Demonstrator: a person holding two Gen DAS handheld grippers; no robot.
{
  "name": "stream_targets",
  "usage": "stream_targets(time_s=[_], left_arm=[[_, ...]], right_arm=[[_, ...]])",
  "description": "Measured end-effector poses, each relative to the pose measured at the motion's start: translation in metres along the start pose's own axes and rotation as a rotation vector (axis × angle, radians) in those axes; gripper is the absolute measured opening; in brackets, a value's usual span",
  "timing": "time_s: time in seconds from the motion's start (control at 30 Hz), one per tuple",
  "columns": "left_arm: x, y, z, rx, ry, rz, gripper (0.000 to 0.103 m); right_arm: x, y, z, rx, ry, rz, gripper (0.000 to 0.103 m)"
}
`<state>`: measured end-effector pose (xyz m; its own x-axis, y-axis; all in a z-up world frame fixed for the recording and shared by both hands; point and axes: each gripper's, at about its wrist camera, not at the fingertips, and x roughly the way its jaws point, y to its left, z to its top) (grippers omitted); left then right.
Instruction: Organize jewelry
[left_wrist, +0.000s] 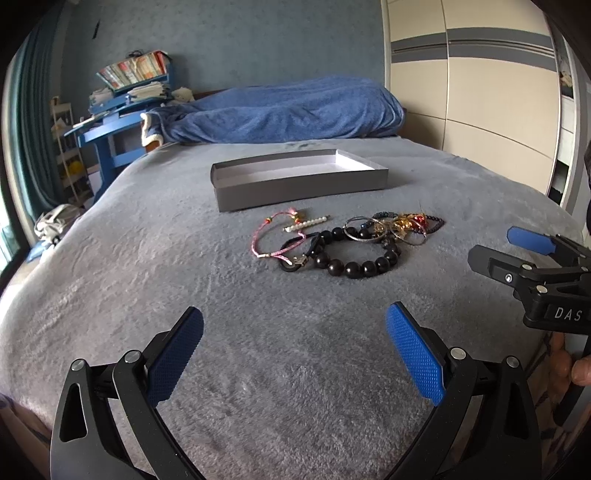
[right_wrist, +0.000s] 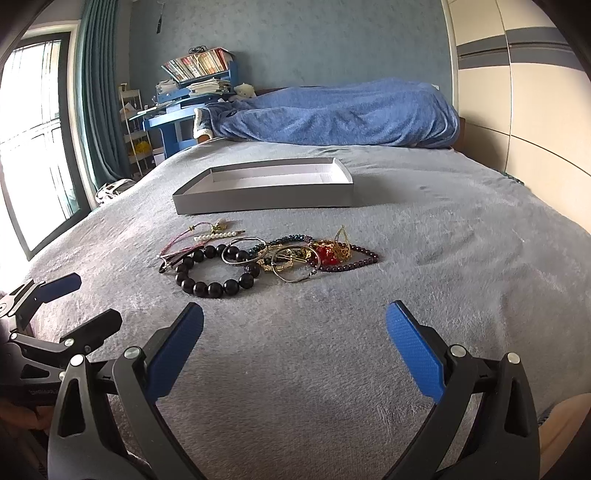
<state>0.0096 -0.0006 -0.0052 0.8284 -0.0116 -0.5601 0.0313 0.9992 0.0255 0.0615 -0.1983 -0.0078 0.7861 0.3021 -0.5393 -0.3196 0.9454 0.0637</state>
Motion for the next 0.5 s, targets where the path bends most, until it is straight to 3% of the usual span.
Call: stream_targets(time_s=[0.17, 0.5], left_arm=[[0.005, -0.003, 0.009, 0.024, 0.003, 0.054, 0.098], [0.033, 0.013, 0.037, -0.011, 0.091, 0.030, 0.098]], right_arm=[[0.003, -0.006, 0.004, 0.031, 0.024, 0.000, 0.098], [0.018, -0.014, 0.021, 0.035, 0.096, -0.013, 0.098]])
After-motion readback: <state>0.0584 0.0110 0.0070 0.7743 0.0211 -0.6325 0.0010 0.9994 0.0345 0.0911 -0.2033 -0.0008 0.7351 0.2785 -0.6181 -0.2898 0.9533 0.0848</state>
